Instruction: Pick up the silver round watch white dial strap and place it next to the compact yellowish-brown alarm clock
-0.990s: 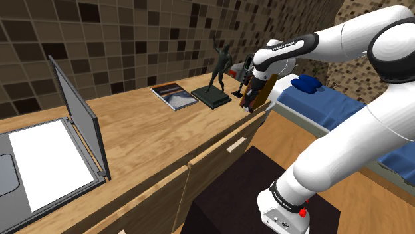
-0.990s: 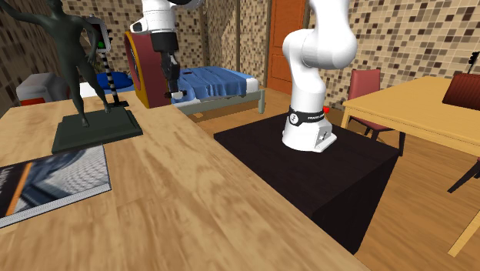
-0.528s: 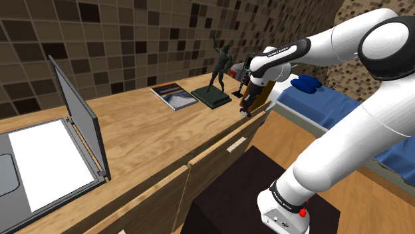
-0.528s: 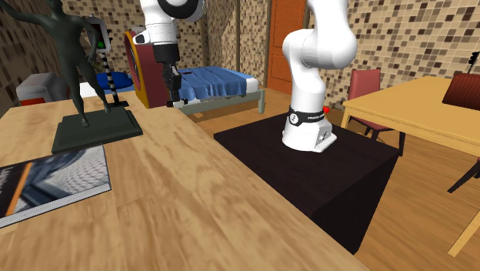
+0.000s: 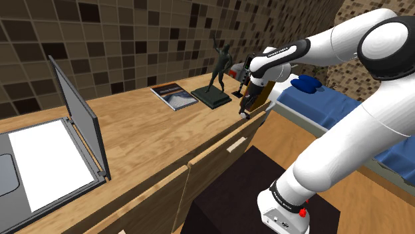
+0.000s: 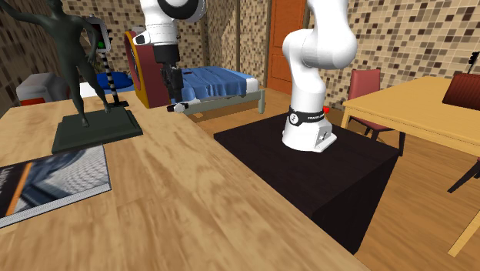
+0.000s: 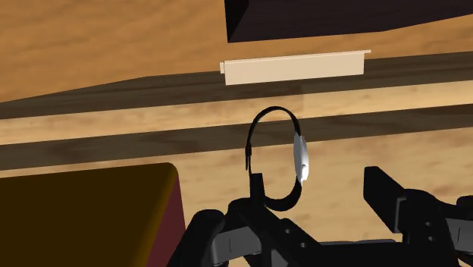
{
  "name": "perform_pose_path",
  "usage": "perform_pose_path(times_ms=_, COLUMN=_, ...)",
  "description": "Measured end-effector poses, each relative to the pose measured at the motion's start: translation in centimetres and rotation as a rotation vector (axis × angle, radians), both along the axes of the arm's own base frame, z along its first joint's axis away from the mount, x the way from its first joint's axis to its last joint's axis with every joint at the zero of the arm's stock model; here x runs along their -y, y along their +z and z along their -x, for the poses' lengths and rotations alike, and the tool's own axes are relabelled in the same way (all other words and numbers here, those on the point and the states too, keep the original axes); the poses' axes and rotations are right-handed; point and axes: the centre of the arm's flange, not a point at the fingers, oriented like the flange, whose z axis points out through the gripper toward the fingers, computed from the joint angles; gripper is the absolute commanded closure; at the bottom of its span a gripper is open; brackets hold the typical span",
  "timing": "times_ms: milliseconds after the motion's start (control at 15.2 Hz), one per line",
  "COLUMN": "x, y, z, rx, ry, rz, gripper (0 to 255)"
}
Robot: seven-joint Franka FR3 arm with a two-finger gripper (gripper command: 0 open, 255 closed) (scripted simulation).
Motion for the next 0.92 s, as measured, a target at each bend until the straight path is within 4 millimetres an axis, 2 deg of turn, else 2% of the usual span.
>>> perform_pose_path(times_ms=264, x=0.0, y=0.0, z=0.0, rx=0.000, ry=0.000, rz=0.000, gripper=0)
perform_pose_path(times_ms=594, x=0.3, y=4.3, z=-0.3, rx=0.001, ry=0.000, rz=0.000, gripper=0)
perform_pose_path(times_ms=924, x=0.5, y=4.9, z=-0.1, rx=0.000, ry=0.000, rz=0.000, gripper=0)
